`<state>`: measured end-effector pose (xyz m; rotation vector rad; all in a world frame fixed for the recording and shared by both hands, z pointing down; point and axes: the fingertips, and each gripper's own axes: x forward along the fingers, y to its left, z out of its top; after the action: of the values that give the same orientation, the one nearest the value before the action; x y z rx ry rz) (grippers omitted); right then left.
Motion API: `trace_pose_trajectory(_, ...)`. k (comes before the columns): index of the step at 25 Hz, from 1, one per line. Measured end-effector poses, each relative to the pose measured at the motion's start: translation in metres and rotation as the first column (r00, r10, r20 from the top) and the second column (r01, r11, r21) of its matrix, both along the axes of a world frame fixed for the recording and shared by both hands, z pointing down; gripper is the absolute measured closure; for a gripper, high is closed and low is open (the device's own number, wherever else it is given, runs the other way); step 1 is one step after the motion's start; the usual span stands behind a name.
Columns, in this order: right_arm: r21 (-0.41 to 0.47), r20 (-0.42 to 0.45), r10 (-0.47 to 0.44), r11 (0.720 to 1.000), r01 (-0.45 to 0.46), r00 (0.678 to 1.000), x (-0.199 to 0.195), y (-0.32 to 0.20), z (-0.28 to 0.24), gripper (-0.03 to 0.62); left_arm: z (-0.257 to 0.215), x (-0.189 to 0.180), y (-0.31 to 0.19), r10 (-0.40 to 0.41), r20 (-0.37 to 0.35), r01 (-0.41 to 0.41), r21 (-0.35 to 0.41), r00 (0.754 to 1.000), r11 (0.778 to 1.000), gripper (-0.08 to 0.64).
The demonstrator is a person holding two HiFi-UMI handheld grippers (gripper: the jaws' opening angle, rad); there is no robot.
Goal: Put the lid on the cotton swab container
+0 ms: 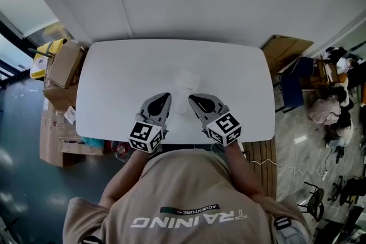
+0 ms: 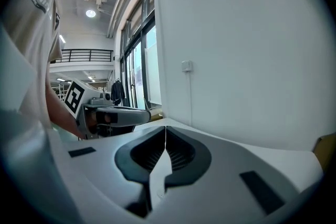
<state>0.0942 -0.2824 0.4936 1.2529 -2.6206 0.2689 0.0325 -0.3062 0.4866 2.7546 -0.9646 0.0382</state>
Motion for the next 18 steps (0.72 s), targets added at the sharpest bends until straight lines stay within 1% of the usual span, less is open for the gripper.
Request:
trace_pose_trajectory(3, -0.038, -0.008, -0.017, 0.999, 0.017, 1.0, -0.003, -0.003, 0.015, 0.574, 0.003, 0.0, 0.001, 0.006, 0.016, -0.006, -0.003, 1.0, 1.0, 0.548)
trace_pose_trajectory(5, -0.067, -0.038, -0.033, 0.997, 0.03, 0.999, -0.007, -0.004, 0.031, 0.574, 0.005, -0.003, 0.003, 0.002, 0.018, -0.002, -0.007, 1.0, 1.0, 0.548)
trace_pose_trajectory(7, -0.114, -0.079, -0.063, 0.992, 0.054, 0.995, -0.013, -0.004, 0.05, 0.574, 0.007, -0.008, 0.004, -0.009, 0.017, 0.009, -0.014, 1.0, 1.0, 0.547)
trace_pose_trajectory(10, -0.203, -0.09, -0.094, 0.976, 0.074, 0.992, -0.018, -0.009, 0.08, 0.574, 0.01, -0.015, 0.001, -0.035, 0.006, 0.035, -0.03, 0.999, 0.999, 0.547)
trace_pose_trajectory(13, -0.287, -0.063, -0.081, 0.956, 0.06, 0.995, -0.016, -0.016, 0.105, 0.574, 0.013, -0.019, 0.0, -0.059, -0.005, 0.059, -0.044, 0.998, 0.997, 0.547)
trace_pose_trajectory(18, -0.369, -0.101, -0.119, 0.927, 0.074, 0.988, -0.024, -0.023, 0.137, 0.574, 0.014, -0.027, 0.001, -0.072, -0.015, 0.072, -0.042, 0.997, 0.997, 0.548)
